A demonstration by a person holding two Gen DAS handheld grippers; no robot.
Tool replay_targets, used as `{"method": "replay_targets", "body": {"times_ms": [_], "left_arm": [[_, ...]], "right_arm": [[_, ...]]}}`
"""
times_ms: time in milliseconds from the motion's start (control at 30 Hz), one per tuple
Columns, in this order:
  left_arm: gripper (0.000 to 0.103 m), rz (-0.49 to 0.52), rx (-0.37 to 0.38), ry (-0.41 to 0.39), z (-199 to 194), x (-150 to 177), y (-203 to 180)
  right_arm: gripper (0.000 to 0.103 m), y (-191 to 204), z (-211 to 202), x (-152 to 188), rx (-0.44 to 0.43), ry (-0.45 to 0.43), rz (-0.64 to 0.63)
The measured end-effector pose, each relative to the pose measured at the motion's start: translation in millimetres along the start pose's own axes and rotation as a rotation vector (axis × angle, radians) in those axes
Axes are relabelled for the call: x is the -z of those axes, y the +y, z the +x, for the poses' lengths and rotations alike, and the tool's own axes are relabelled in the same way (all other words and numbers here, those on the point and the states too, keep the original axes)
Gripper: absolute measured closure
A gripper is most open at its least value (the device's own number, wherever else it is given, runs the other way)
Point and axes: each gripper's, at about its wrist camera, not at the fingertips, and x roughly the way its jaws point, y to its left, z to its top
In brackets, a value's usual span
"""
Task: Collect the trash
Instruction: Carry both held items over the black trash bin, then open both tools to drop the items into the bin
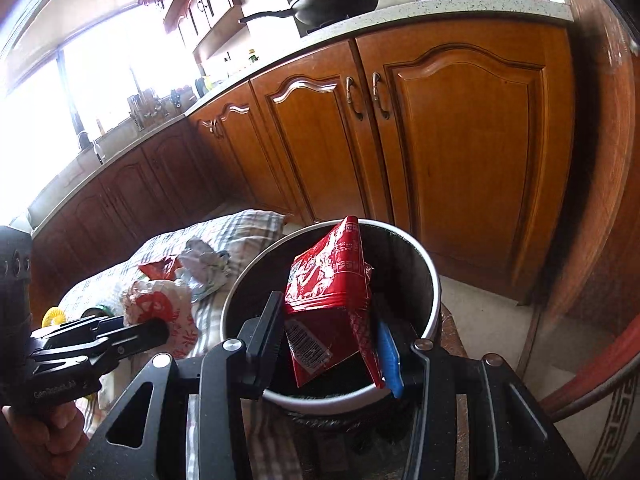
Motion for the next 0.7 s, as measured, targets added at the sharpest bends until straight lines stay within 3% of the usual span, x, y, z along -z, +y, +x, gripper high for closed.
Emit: {"method": "replay_targets", "body": {"times_ms": [400, 500, 600, 633, 700], "left_arm": [[0.067, 0.005, -0.001, 0.042, 40.4, -20.4, -5.1], [0.052, 0.0, -0.006, 0.053, 45.8, -23.2, -5.6], [0.038, -0.005, -0.007, 0.059, 46.6, -22.0, -7.1], [0.037, -0.007, -0.008, 0.057, 44.8, -21.1, -7.6], [0.037, -0.007, -0.013, 0.048, 39.9, -17.8, -6.8]], "right_arm": [[0.057, -15.3, 26.6, -9.6, 0.001, 0.049, -0.001], [0.054, -17.5, 31.2, -9.7, 0.004, 0.061, 0.003], [0.039, -20.7, 35.1, -10.1, -0.011, 0.077, 0.015], [0.034, -21.9, 35.2, -10.0, -0.01, 0.078, 0.018], [0.032, -23.7, 32.6, -9.6, -0.006, 0.072, 0.025]]}}
